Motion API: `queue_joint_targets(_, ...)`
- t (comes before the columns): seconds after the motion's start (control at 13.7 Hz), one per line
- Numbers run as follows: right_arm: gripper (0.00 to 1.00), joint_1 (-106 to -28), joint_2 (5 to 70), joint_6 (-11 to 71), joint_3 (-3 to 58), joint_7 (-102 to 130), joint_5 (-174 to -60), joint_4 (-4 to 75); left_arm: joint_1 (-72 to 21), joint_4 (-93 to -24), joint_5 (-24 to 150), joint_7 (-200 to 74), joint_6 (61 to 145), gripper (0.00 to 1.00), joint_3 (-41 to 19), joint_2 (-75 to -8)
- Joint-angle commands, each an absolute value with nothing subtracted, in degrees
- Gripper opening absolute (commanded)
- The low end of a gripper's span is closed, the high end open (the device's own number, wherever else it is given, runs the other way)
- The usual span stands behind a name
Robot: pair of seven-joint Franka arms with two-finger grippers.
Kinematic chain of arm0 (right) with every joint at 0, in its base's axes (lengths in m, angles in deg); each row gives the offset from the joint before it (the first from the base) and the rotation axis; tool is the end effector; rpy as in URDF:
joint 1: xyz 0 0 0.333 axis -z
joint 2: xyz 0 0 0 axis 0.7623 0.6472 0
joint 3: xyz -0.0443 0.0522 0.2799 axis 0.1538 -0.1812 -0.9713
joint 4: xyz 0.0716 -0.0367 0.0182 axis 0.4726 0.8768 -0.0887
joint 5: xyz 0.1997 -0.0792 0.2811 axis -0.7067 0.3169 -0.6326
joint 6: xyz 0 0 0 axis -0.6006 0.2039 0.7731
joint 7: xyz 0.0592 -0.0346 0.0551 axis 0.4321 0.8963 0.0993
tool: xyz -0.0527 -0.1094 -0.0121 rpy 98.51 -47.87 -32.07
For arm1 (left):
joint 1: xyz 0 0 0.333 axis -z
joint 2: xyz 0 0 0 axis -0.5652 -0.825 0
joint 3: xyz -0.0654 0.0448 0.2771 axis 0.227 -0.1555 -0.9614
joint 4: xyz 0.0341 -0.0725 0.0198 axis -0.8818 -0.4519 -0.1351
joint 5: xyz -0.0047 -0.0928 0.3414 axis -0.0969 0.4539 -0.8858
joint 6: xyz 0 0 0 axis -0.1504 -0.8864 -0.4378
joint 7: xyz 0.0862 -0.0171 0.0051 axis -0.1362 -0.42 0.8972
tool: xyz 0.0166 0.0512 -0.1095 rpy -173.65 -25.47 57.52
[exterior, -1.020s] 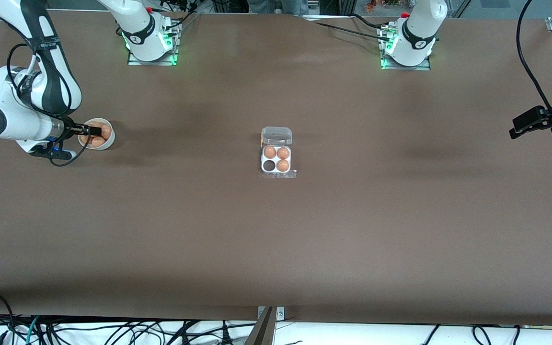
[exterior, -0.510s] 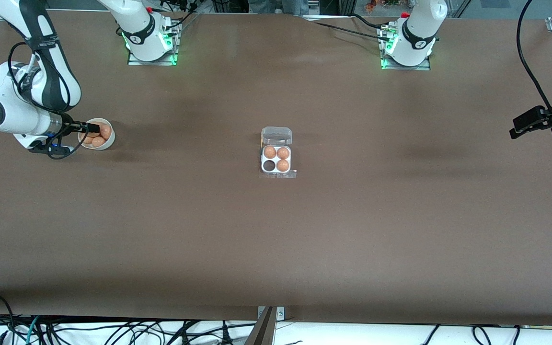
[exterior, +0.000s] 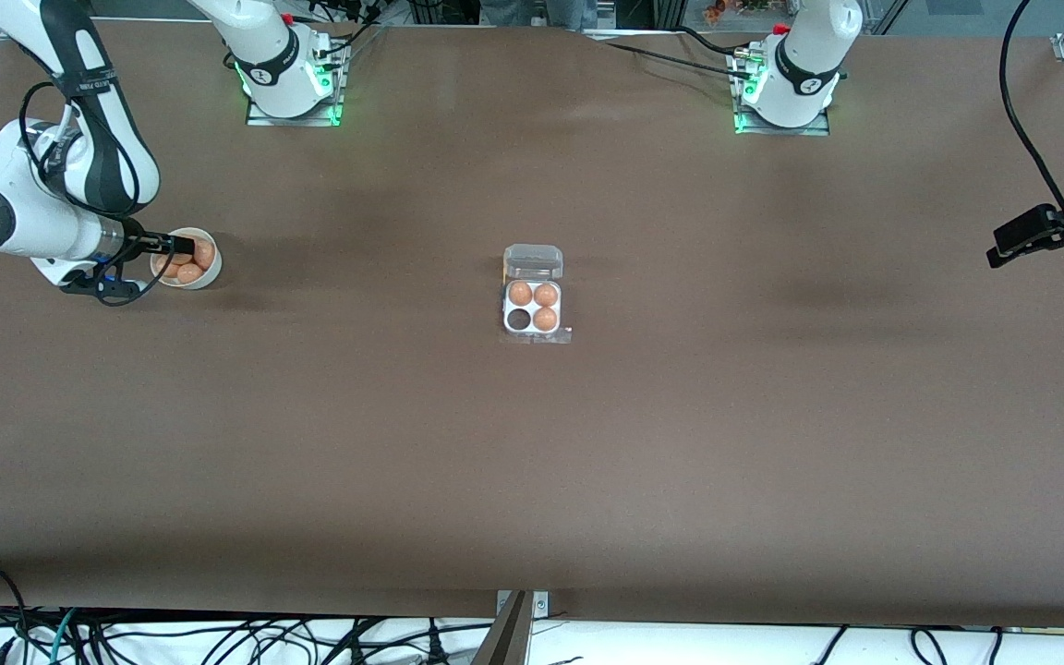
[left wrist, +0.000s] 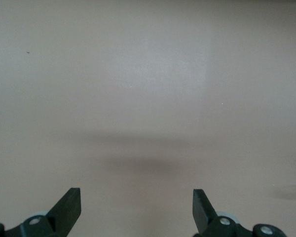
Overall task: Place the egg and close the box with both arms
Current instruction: 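Lower the right gripper and grasp one brown egg from the bowl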
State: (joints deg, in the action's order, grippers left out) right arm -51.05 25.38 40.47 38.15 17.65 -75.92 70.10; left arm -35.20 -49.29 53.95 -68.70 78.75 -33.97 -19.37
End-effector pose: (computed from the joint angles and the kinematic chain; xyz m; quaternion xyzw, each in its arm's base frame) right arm 0.4301 -0.1213 0.2233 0.9843 -0.0314 -0.1728 0.0188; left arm 0.5313 0.0481 0.5549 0.9986 0.0531 -0.0088 0.0004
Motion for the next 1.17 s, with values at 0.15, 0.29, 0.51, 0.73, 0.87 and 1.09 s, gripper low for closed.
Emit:
queue_joint_targets(0.15,0.84,-51.16,25.09,40.95,37.92,18.22,-76.13,71.02,-35.47,-47.62,52.88,-69.79,77.95,1.0,-33.71,-20.01)
queue_joint_targets(0.29,0.79,-51.17,25.27,40.86,37.92,18.04,-76.22,71.02,-35.47,-47.71,52.88,-69.7,77.95,1.0,-33.71,-20.01)
queue_joint_targets(0.51,0.71,-51.34,25.27,40.86,37.83,17.95,-76.22,71.02,-35.47,-47.71,52.88,-69.7,77.95,1.0,-33.71,-20.01)
queue_joint_targets(0.73,0.65,-51.34,25.35,40.86,37.92,17.78,-76.31,70.85,-35.47,-47.71,52.88,-69.7,77.95,1.0,-33.62,-19.93)
queue_joint_targets(0.87,0.61,-51.34,25.35,40.86,37.91,17.69,-76.31,70.85,-35.47,-47.71,52.88,-69.62,77.95,1.0,-33.62,-20.01)
queue_joint_targets(1.09,0.56,-51.6,25.44,40.25,37.83,17.69,-76.48,70.58,-35.47,-47.71,52.88,-69.7,77.95,1.0,-33.62,-20.01)
